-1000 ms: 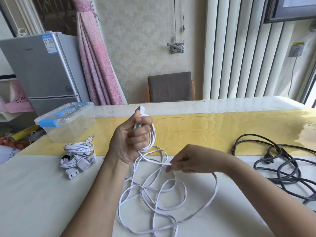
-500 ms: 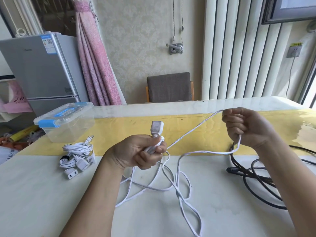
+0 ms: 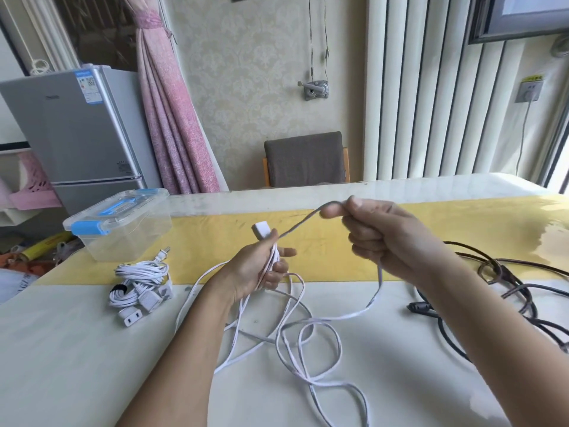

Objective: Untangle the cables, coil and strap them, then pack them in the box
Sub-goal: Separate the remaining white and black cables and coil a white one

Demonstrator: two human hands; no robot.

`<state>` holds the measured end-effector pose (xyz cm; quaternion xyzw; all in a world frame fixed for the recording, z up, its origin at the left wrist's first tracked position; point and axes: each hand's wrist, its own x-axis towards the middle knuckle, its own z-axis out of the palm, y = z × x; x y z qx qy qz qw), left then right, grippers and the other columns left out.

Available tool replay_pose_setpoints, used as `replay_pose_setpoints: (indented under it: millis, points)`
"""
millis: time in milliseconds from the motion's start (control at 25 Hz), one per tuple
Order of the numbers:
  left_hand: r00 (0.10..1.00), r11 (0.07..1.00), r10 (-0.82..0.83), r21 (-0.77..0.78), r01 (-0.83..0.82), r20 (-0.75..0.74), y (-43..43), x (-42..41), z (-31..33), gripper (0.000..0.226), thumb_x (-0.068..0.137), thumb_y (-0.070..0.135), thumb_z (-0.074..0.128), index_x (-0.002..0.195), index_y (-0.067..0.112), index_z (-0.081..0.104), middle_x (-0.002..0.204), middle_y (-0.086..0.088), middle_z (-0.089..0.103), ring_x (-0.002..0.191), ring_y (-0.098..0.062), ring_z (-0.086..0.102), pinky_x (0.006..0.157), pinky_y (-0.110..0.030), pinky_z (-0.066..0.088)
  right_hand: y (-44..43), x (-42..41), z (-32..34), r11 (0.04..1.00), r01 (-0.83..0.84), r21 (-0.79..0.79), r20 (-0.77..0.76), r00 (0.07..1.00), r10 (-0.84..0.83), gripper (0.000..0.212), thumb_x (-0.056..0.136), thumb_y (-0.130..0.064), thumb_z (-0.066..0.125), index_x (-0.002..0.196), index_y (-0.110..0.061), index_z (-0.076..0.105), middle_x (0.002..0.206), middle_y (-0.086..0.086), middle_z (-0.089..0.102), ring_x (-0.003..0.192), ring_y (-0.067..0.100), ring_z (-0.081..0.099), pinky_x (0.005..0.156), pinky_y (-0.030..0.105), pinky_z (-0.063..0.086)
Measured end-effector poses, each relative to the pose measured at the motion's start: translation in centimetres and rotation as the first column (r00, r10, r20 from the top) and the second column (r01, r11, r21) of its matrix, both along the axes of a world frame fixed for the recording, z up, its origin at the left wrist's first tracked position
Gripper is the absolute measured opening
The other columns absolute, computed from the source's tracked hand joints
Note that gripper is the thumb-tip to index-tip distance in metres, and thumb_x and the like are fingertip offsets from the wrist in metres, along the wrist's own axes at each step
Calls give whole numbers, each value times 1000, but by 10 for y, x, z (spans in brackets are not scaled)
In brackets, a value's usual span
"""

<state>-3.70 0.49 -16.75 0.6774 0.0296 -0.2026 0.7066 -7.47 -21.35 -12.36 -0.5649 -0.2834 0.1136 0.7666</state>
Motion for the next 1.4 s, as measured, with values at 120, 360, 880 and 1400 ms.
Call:
replay_pose_setpoints:
  millis: [120, 360, 880, 1400]
  points:
    - [986, 979, 159, -138, -151, 51, 3, 7, 2, 69, 90, 70, 25, 97, 6, 50, 53, 1, 36, 37, -7, 25, 38, -18, 19, 26, -11, -11, 969, -201, -144, 51, 976, 211, 29, 91, -31, 52, 101, -13, 73, 55, -11, 18, 46, 2, 15, 42, 15, 14]
    - [948, 701, 318, -676, -227, 12, 21, 8, 14, 28, 95, 28, 45, 91, 2, 56, 54, 7, 32, 40, -4, 31, 37, -15, 26, 51, -20, -36, 819, -309, -483, 46, 925, 376, 27, 100, -21, 47, 118, -13, 66, 61, -8, 18, 52, 8, 17, 45, 17, 16]
    - [734, 500, -592, -562, 659, 333, 22, -28, 23, 29, 103, 30, 37, 87, 10, 49, 49, 7, 20, 39, -4, 14, 37, -18, 12, 3, 26, -38, 958, -148, -245, -448, 893, 23, 17, 84, -27, 53, 73, -14, 53, 52, -9, 20, 44, 5, 8, 34, 12, 12]
    - [912, 909, -397, -93, 406, 99, -26, -24, 2, 44, 85, 53, 45, 94, 10, 50, 54, 8, 32, 38, -1, 24, 37, -13, 21, -15, 18, -2, 952, 65, 299, -331, 943, 39, 33, 89, -25, 43, 82, -14, 74, 58, -7, 11, 43, 7, 4, 33, 14, 9]
